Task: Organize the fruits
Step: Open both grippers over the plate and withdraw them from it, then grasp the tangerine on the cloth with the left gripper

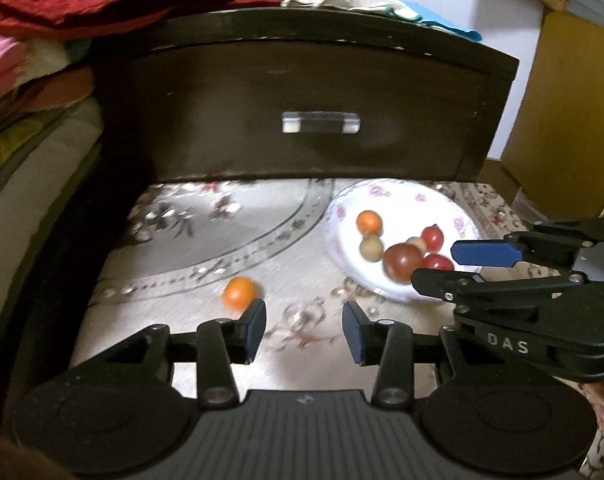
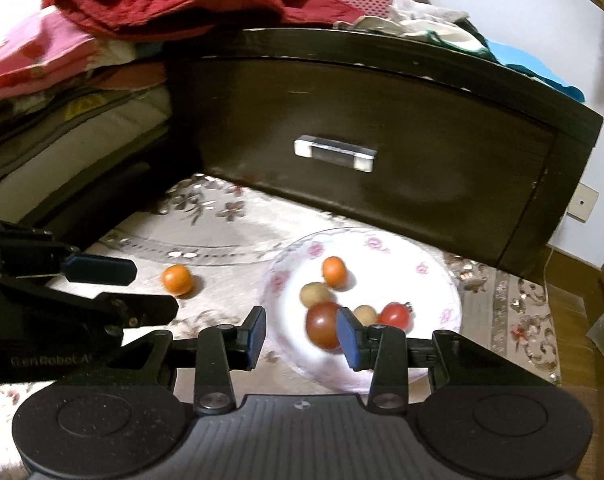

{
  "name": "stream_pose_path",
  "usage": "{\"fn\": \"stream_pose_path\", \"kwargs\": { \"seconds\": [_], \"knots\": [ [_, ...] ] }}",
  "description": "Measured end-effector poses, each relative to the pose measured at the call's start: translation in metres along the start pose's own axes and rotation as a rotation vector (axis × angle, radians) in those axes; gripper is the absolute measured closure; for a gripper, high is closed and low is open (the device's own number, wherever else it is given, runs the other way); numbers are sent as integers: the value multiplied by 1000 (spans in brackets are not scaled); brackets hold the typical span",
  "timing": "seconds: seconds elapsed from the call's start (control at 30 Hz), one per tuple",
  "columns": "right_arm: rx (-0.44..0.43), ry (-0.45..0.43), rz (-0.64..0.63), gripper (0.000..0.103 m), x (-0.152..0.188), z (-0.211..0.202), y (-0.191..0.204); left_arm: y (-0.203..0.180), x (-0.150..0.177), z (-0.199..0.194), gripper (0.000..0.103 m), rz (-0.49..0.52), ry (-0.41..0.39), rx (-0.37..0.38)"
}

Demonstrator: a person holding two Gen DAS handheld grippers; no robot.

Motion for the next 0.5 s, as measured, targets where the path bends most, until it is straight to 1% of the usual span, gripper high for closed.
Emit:
{"fn": "stream_pose_path", "kwargs": {
  "seconds": [0.5],
  "knots": [
    [-93, 43, -58, 68, 25, -21, 60, 49, 30, -37, 56, -57, 12, -77]
  ]
}}
Point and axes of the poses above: each gripper's, at about its wrist camera, not at the fingertips, and z roughly the way its jaws point, y to its left, x to its underside, the point moved 10 cm from there along z, roughly the way its jaws point, and after that the axes turned 8 degrees about -y, right-handed, at the moved point
